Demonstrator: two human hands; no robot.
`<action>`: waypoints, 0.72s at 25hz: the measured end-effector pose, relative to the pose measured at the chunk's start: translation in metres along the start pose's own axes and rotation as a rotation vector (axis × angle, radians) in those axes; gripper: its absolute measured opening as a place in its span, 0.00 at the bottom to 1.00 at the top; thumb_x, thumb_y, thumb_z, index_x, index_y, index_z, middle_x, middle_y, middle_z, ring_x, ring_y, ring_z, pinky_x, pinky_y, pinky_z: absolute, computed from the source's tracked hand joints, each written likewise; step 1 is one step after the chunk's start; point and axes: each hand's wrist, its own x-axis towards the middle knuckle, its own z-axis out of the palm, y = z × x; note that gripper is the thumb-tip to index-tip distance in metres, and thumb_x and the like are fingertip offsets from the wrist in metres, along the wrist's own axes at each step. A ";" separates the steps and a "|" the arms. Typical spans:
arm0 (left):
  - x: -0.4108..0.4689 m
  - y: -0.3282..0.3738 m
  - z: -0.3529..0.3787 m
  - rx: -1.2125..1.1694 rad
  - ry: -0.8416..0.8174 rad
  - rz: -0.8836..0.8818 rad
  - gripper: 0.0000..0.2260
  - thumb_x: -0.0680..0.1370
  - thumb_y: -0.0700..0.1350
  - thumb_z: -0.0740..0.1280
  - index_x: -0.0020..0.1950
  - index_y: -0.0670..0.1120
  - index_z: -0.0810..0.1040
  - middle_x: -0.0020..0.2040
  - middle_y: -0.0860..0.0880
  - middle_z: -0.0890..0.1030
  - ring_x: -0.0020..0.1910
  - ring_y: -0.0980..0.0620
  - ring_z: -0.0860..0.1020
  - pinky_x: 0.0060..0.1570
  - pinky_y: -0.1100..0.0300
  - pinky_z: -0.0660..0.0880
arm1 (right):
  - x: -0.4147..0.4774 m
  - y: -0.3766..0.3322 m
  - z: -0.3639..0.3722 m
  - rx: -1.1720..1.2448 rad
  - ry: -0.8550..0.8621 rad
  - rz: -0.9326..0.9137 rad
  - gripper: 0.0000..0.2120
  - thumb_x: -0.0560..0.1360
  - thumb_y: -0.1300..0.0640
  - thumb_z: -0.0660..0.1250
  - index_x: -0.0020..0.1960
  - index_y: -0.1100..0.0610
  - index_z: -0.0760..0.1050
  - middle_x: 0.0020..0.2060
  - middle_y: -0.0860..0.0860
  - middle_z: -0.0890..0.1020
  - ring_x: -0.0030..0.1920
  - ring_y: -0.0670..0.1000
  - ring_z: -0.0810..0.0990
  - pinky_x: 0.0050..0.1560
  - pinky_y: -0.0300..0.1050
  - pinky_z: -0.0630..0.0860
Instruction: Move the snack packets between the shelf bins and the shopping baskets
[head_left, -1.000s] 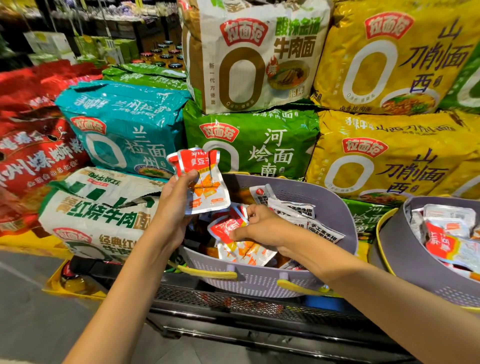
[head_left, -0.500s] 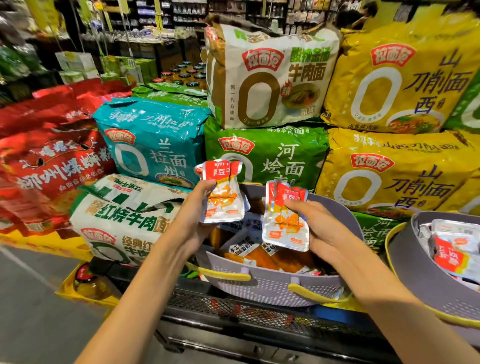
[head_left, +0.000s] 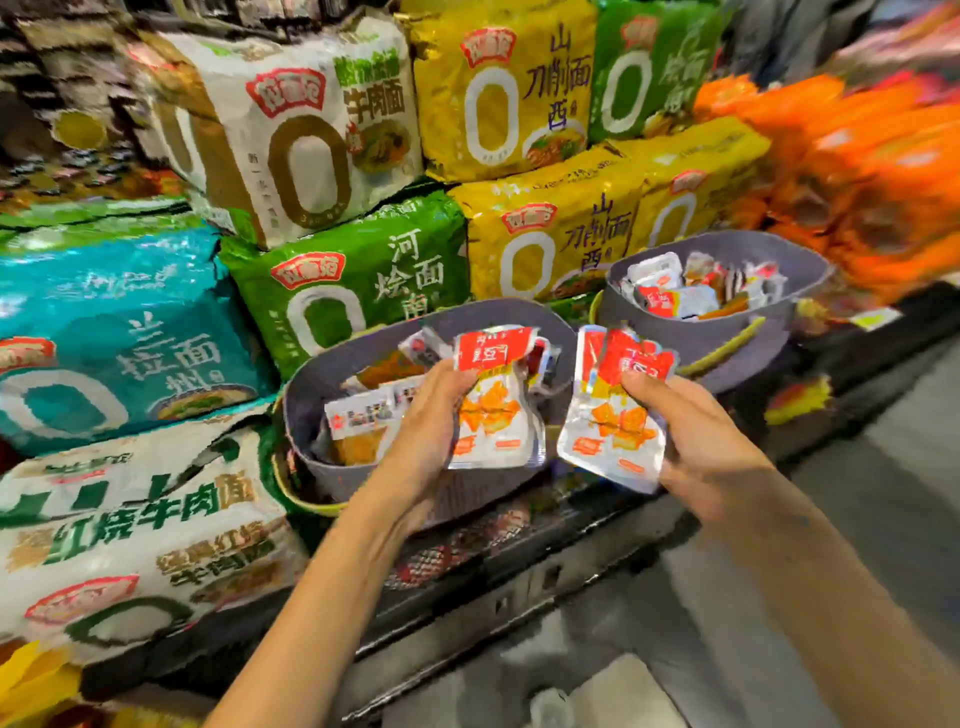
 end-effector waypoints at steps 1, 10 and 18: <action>-0.004 -0.013 0.013 0.009 -0.071 -0.007 0.10 0.81 0.41 0.55 0.42 0.46 0.73 0.26 0.54 0.78 0.23 0.60 0.76 0.25 0.69 0.71 | -0.019 0.006 -0.017 0.014 0.087 -0.021 0.08 0.77 0.59 0.61 0.47 0.59 0.78 0.34 0.51 0.85 0.34 0.49 0.83 0.40 0.47 0.81; -0.096 -0.145 0.176 0.195 -0.820 -0.432 0.15 0.70 0.53 0.63 0.30 0.44 0.77 0.23 0.50 0.74 0.24 0.54 0.73 0.29 0.62 0.69 | -0.223 0.082 -0.180 0.387 0.769 -0.093 0.19 0.65 0.53 0.73 0.52 0.60 0.77 0.37 0.55 0.84 0.34 0.51 0.83 0.39 0.45 0.81; -0.198 -0.277 0.329 0.514 -1.076 -0.522 0.22 0.73 0.55 0.64 0.57 0.38 0.74 0.40 0.44 0.81 0.40 0.43 0.80 0.48 0.43 0.78 | -0.380 0.151 -0.289 0.601 1.207 -0.102 0.23 0.67 0.56 0.67 0.59 0.65 0.75 0.43 0.59 0.84 0.39 0.54 0.84 0.40 0.48 0.81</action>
